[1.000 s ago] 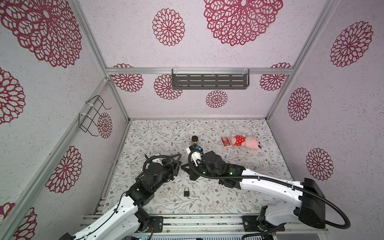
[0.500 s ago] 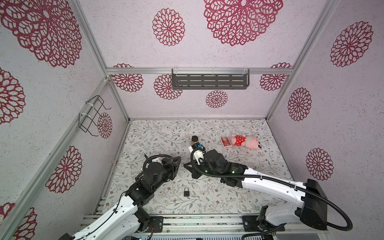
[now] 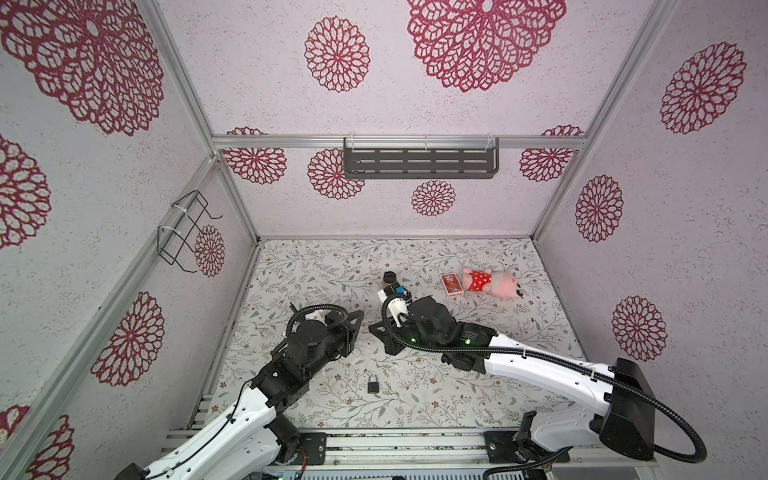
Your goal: Unlock with the key
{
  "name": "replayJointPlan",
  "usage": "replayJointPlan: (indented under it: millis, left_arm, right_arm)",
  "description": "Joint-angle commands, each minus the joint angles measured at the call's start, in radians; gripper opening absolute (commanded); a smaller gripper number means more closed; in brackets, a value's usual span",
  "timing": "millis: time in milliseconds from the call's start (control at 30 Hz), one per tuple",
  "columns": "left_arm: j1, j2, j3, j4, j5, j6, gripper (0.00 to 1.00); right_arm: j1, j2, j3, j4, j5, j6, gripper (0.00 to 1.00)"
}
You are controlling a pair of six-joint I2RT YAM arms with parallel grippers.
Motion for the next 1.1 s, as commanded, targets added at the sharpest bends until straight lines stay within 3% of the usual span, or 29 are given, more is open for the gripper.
replayJointPlan:
  millis: [0,233,367,467,633,867,1067]
  left_arm:
    - [-0.008,-0.003,0.048,-0.009,-0.033,0.106,0.00]
    - [-0.001,-0.015,0.131,-0.103,-0.126,0.476,0.00]
    - [0.008,-0.003,0.147,-0.031,-0.086,0.743,0.00]
    - [0.022,0.024,0.150,0.030,-0.014,0.859,0.00]
    - [0.044,0.077,0.141,0.176,0.151,0.946,0.00]
    - [0.049,0.132,0.123,0.338,0.277,0.971,0.00]
    - [0.051,0.164,0.132,0.396,0.336,0.977,0.00]
  right_arm:
    - [-0.018,-0.060,0.035,-0.032,0.017,-0.030,0.27]
    - [-0.077,-0.143,-0.002,-0.093,-0.064,-0.008,0.49]
    - [-0.137,-0.198,-0.044,-0.030,-0.195,0.060,0.59]
    - [-0.192,-0.218,-0.065,0.044,-0.290,0.139,0.62]
    - [-0.270,-0.224,-0.108,0.213,-0.409,0.259,0.66]
    - [-0.297,-0.183,-0.143,0.408,-0.529,0.334,0.65]
    - [-0.311,-0.154,-0.174,0.531,-0.579,0.397,0.59]
